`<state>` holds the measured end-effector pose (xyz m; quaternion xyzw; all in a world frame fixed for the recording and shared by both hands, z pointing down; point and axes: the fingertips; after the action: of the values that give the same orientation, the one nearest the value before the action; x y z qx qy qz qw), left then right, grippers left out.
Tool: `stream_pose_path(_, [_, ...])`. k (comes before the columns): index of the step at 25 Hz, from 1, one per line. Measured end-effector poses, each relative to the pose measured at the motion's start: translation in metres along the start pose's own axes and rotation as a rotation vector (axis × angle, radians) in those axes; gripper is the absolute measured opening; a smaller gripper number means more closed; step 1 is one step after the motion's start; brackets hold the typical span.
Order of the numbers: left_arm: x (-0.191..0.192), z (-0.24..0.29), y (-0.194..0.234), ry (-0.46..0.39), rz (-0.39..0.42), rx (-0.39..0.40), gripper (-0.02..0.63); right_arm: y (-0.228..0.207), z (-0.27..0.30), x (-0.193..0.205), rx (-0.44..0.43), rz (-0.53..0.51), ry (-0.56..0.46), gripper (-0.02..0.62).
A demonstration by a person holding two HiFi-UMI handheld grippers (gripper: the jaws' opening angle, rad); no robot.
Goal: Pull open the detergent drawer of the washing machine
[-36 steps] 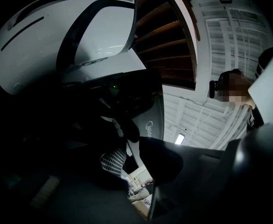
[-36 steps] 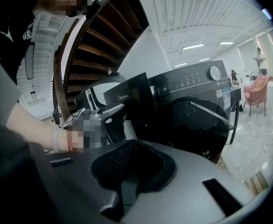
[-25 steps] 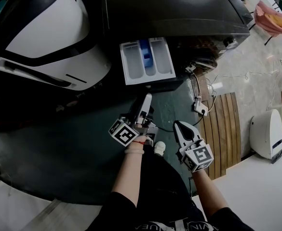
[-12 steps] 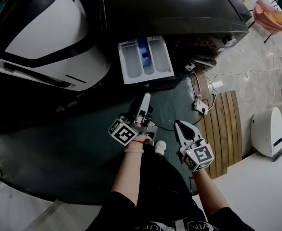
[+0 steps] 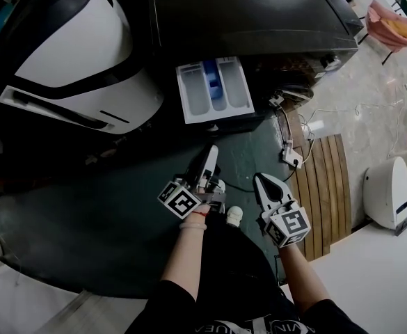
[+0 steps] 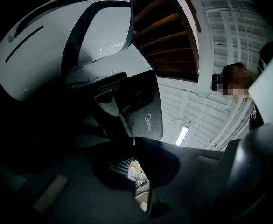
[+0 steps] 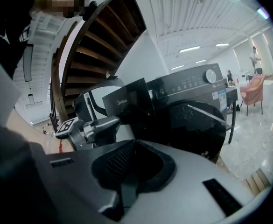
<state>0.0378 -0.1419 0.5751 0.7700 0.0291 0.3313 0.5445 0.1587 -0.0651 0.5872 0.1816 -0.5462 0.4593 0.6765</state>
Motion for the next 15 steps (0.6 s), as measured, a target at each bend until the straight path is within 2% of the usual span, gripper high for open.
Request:
stream_pose_path(9, [-0.027, -0.007, -0.017, 0.054, 0.146, -0.054, 0.009, 0.004, 0.002, -0.043, -0.007, -0.035, -0.061, 0.011])
stream_pose_path(15, [-0.048, -0.009, -0.037, 0.093, 0.301, -0.087, 0.009, 0.005, -0.001, -0.073, -0.013, -0.058, -0.104, 0.011])
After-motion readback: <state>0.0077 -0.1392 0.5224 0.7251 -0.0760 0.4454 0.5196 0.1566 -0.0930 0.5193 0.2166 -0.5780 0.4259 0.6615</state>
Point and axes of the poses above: the fingertips, and each gripper's own axes: z forward along the fingers, y to its left, x out of its underside, and after that the axes turned 3 degrees about -z, right-handed
